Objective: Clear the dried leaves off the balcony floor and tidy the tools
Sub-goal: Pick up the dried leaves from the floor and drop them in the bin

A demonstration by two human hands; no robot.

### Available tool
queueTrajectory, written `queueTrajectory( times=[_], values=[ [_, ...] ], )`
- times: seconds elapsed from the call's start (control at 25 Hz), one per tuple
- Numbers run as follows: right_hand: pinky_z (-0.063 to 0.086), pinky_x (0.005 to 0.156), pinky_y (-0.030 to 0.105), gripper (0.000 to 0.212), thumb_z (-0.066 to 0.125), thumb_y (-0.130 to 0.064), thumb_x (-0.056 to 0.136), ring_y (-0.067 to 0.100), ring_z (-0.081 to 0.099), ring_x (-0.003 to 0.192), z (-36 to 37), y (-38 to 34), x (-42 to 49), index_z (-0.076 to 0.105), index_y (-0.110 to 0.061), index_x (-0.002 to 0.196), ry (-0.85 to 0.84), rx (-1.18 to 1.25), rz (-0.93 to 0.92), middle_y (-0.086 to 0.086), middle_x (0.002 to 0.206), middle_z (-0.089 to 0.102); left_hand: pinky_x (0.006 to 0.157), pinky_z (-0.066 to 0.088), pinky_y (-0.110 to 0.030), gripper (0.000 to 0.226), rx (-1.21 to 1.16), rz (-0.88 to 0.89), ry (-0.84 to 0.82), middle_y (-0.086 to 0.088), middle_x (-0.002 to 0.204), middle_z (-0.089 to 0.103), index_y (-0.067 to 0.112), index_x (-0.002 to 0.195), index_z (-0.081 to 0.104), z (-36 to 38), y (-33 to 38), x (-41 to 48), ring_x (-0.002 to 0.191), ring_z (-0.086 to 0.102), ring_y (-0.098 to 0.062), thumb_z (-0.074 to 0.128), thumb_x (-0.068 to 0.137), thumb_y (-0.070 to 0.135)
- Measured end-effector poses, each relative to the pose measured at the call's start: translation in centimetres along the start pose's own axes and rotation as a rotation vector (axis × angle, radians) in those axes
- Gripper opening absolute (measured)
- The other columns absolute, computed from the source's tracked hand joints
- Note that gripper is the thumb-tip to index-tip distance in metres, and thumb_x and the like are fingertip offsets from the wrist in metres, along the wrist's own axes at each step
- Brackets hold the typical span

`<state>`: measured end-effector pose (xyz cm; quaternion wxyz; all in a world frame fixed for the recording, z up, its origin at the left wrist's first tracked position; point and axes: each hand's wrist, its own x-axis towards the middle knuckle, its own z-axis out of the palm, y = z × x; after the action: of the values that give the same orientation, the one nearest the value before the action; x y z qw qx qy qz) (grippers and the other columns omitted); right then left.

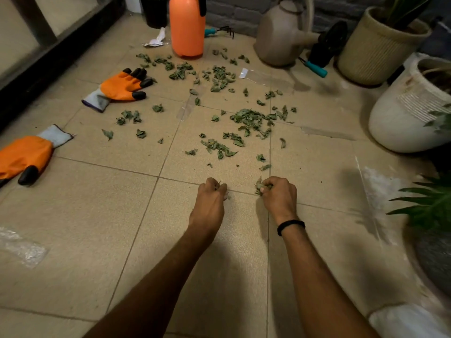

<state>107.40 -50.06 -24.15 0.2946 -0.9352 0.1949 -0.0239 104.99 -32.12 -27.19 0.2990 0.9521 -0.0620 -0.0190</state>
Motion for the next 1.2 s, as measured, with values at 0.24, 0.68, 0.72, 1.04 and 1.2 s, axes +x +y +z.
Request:
queueTrajectory(
  times=[0.24, 0.68, 0.72, 1.04, 1.2],
  values=[
    [0.028, 0.082, 0.005, 0.041, 0.061, -0.005, 0.095, 0.016, 0.052, 0.099, 1.5, -0.2, -0.1, 0.061, -0.017, 0.134, -0.111, -0.032, -0.148, 0.012, 0.118, 0.053, 0.086, 0.049, -0.025, 0.018, 0.069, 0.014, 0.087, -0.005, 0.123, 0.053, 0.016, 0.117, 0.064, 0.4, 0.8, -1.2, 0.109, 0.046, -0.017, 0.054, 0.102, 0.018],
    [0.05, 0.074, 0.019, 0.012, 0.068, -0.013, 0.09, 0.014, 0.066, 0.082, 2.2, -4.8, -5.0, 0.079, -0.011, 0.096, -0.222, 0.213, -0.083, 0.001, 0.091, 0.075, 0.057, 0.028, -0.024, 0.022, 0.054, -0.284, 0.186, -0.007, 0.09, 0.06, 0.011, 0.082, 0.072, -5.2, -1.2, -4.7, 0.076, 0.053, -0.018, 0.054, 0.091, 0.0],
    [0.053, 0.077, 0.022, 0.013, 0.072, -0.016, 0.088, 0.013, 0.068, 0.079, 2.5, -5.9, -5.7, 0.079, -0.013, 0.098, -0.287, 0.297, -0.031, 0.001, 0.09, 0.076, 0.058, 0.033, -0.028, 0.02, 0.021, -0.332, 0.224, -0.009, 0.086, 0.062, 0.01, 0.079, 0.071, -6.7, -2.4, -6.0, 0.076, 0.058, -0.023, 0.057, 0.09, 0.002],
    [0.049, 0.075, 0.022, 0.012, 0.066, -0.005, 0.087, 0.028, 0.067, 0.093, 6.7, -17.3, -14.7, 0.075, -0.001, 0.095, -0.276, 0.275, -0.123, 0.013, 0.098, 0.074, 0.078, 0.051, -0.029, 0.017, -0.05, -0.609, 0.641, -0.009, 0.093, 0.077, 0.006, 0.094, 0.079, -21.9, -8.6, -19.9, 0.085, 0.068, -0.021, 0.062, 0.093, 0.007],
    [0.04, 0.078, 0.026, 0.026, 0.053, 0.003, 0.095, 0.035, 0.06, 0.102, 5.1, -12.2, -14.1, 0.067, -0.001, 0.116, -0.044, 0.266, 0.011, 0.018, 0.127, 0.054, 0.091, 0.052, -0.033, 0.017, 0.018, -0.716, 0.708, -0.006, 0.102, 0.077, 0.008, 0.107, 0.077, -24.8, -11.1, -27.9, 0.091, 0.067, -0.017, 0.065, 0.096, 0.013]
  ],
)
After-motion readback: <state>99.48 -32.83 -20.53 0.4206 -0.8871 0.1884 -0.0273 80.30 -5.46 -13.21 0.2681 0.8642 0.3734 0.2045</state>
